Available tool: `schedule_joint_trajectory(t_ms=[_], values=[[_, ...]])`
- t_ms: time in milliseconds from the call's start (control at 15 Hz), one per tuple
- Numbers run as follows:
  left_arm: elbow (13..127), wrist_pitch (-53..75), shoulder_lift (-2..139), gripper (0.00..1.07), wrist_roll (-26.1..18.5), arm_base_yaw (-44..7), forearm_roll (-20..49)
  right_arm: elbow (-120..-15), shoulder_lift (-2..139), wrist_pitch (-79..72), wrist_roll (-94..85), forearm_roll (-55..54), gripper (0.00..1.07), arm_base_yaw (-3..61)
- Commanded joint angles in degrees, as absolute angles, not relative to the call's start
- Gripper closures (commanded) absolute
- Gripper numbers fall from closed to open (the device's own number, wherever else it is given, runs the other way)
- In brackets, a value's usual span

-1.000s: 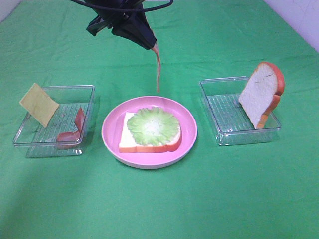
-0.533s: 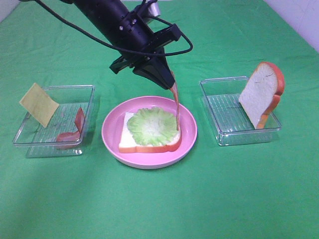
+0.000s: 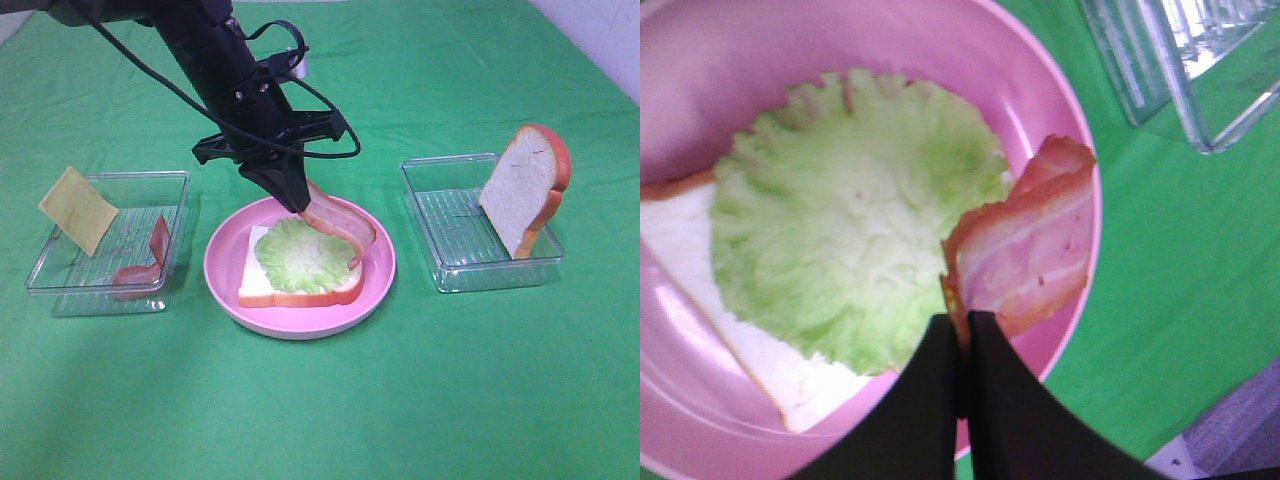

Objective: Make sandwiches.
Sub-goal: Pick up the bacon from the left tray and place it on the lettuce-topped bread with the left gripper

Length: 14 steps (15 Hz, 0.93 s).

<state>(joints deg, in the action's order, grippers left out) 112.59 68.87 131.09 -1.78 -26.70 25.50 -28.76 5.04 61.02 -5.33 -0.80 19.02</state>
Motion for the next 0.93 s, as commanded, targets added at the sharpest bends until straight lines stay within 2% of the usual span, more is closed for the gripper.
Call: schedule_joint_trajectory(t_ms=[67, 200, 333, 533, 733, 933], values=[[112.4, 69.0, 131.0, 1.07, 0.6, -26.8, 21.0, -28.8, 4.4, 60.5, -5.3, -0.7, 0.27, 19.0], [112.4, 69.0, 131.0, 1.07, 3.1, -26.8, 16.8, -28.8, 4.4, 60.5, -5.3, -0.7, 0.27, 19.0], [112.4, 68.8, 131.0, 1.07, 3.5, -26.8, 14.6, -28.8, 4.4, 60.5, -5.3, -0.7, 0.27, 19.0], [112.4, 67.7, 131.0, 1.07, 3.4, -26.8, 15.5, -28.8, 4.4, 60.5, -5.3, -0.7, 0.27, 19.0], [112.4, 67.7, 132.0, 1.07, 2.9, -26.8, 20.9, -28.8, 4.4, 60.5, -5.3, -0.7, 0.27, 19.0], [112.4, 69.8, 132.6, 1.06, 3.3, -26.8, 19.5, -28.8, 4.4, 60.5, -5.3, -0.7, 0.27, 19.0]])
